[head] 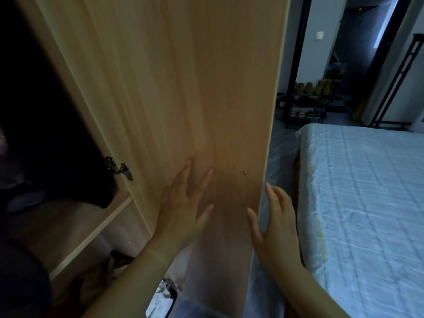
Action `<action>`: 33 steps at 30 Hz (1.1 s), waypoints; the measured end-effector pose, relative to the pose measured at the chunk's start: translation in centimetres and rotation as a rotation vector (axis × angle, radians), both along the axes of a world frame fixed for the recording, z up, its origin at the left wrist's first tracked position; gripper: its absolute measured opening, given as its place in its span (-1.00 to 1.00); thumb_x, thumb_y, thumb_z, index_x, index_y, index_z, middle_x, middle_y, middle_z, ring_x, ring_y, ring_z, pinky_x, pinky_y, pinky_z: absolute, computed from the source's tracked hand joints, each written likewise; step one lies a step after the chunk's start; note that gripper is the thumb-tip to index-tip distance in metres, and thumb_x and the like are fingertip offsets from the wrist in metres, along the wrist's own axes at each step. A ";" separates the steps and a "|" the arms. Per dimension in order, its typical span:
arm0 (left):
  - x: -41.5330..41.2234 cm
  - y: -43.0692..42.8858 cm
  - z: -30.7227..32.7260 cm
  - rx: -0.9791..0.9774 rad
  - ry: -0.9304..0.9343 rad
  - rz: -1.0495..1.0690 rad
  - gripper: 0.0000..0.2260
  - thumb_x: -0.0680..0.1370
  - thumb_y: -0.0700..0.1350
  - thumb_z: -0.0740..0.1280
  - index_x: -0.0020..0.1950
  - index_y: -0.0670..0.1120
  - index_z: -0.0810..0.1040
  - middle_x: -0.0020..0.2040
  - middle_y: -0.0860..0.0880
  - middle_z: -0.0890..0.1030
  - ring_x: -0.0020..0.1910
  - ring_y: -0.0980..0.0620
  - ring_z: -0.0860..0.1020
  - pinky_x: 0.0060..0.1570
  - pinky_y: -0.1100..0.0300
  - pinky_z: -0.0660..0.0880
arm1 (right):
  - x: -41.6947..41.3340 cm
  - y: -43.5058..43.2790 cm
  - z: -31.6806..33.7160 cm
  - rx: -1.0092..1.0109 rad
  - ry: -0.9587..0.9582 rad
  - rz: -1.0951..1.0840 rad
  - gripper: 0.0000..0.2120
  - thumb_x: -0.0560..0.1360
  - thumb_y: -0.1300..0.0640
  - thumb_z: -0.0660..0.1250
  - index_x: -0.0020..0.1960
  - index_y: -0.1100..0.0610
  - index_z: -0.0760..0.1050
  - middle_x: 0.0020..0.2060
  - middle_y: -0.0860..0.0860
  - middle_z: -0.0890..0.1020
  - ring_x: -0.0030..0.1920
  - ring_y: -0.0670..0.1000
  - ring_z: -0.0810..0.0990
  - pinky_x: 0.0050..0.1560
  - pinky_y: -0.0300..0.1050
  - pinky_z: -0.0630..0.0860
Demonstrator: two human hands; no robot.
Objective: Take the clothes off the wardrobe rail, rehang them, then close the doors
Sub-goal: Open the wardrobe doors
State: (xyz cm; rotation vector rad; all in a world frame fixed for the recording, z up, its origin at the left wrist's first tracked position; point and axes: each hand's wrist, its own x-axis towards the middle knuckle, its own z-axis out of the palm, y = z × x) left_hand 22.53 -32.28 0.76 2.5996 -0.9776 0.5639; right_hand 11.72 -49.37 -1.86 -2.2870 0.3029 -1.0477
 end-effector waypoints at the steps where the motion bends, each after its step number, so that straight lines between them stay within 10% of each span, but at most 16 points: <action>1: -0.6 1.3 -0.1 -0.008 0.020 0.019 -0.38 0.50 0.25 0.06 0.51 0.27 -0.13 0.56 -0.09 -0.04 0.51 -0.11 0.06 0.37 -0.20 0.21 | -0.8 1.5 -0.4 0.019 0.050 -0.010 -0.41 0.49 -0.12 0.15 0.40 0.19 0.27 0.31 0.15 0.38 0.29 0.09 0.39 0.32 -0.18 0.27; 8: -6.6 15.1 -0.8 -0.021 0.093 0.272 -0.48 0.47 0.15 0.14 0.42 0.07 0.28 0.39 -0.07 0.39 0.37 -0.04 0.32 0.27 -0.10 0.38 | -0.1 12.0 -1.2 -0.143 0.290 0.331 -0.39 0.50 -0.20 0.04 0.35 0.21 0.37 0.29 0.13 0.46 0.27 0.11 0.44 0.25 -0.16 0.24; 19: -16.7 32.9 -1.1 -0.087 -0.031 0.937 -0.64 0.48 0.07 0.18 0.22 0.01 0.50 0.25 -0.01 0.50 0.19 -0.05 0.49 -0.03 0.07 0.53 | 7.6 33.1 2.6 -0.198 0.064 1.279 -0.49 0.51 -0.10 0.21 0.35 0.17 0.39 0.28 0.06 0.45 0.27 -0.08 0.37 0.27 -0.48 0.17; 25: -15.2 32.0 -0.9 -0.484 -0.111 1.160 -0.63 0.47 -0.06 0.37 0.24 0.07 0.38 0.11 0.21 0.45 0.04 0.27 0.47 -0.23 0.46 0.37 | 11.6 39.6 5.0 -0.103 0.048 1.607 -0.44 0.52 0.06 0.31 0.47 0.09 0.20 0.33 0.00 0.39 0.24 -0.09 0.42 0.21 -0.19 0.43; 33: -11.6 29.1 -1.1 -0.990 -0.137 1.302 -0.81 0.55 -0.17 0.31 0.00 0.14 0.43 -0.09 0.09 0.55 -0.08 0.27 0.55 -0.15 0.41 0.48 | 14.7 43.3 5.9 0.119 0.040 1.939 -0.49 0.50 0.14 0.35 0.40 0.17 0.32 0.19 0.03 0.53 0.09 -0.12 0.55 0.05 -0.26 0.54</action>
